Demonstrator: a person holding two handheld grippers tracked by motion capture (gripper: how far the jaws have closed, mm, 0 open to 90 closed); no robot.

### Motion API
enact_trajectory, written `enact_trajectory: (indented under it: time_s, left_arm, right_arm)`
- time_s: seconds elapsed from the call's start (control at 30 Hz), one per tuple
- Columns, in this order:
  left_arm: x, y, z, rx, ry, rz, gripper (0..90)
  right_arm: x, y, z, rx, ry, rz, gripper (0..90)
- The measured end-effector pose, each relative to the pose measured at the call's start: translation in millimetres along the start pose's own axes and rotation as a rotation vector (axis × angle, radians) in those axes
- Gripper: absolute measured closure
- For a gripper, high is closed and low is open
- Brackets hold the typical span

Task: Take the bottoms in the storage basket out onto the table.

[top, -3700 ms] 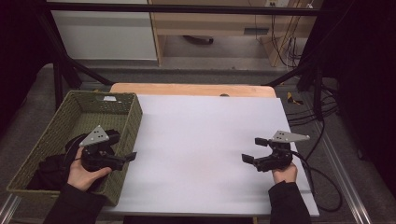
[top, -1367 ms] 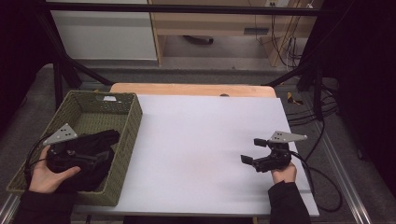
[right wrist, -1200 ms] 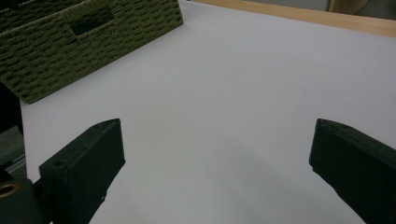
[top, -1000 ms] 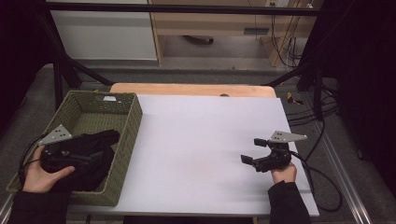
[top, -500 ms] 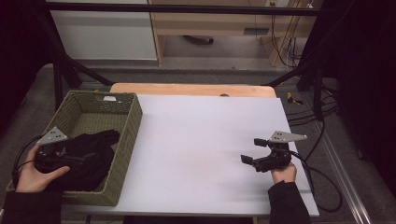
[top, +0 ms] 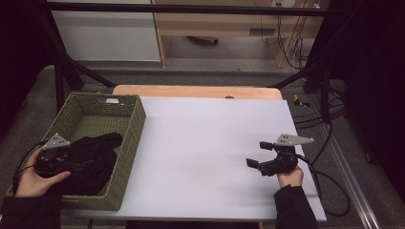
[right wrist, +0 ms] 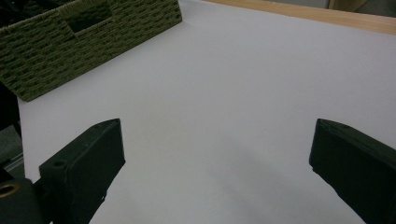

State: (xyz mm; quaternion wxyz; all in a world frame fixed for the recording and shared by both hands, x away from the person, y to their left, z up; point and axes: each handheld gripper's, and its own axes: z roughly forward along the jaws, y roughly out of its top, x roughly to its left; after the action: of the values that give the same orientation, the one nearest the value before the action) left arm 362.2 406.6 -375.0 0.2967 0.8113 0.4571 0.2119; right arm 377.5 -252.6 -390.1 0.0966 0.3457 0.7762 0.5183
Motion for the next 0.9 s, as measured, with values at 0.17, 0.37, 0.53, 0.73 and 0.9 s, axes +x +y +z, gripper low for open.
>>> enact_trajectory:
  time_s: [0.17, 0.37, 0.53, 0.73, 0.9]
  left_arm:
    - [0.8, -2.7, 5.0, 0.043, 0.013, 0.001, 1.7]
    - [2.1, -4.2, 10.4, 0.097, 0.037, -0.009, 1.8]
    - [2.0, -5.9, 14.4, 0.128, 0.057, 0.016, 2.7]
    - [1.9, -8.5, 20.2, 0.176, 0.068, 0.035, 3.3]
    - [2.7, -10.5, 24.3, 0.215, 0.084, 0.033, 4.9]
  right_arm:
    - [0.3, 0.2, -0.9, -0.004, 0.002, 0.004, 4.0]
    - [0.0, 0.1, -0.5, -0.002, 0.002, 0.0, 4.0]
    - [0.2, 0.3, -1.0, -0.004, 0.001, 0.004, 4.0]
    - [0.0, 0.0, -0.1, 0.0, 0.003, 0.0, 4.0]
    - [0.0, 0.1, -0.3, -0.001, 0.002, 0.0, 4.0]
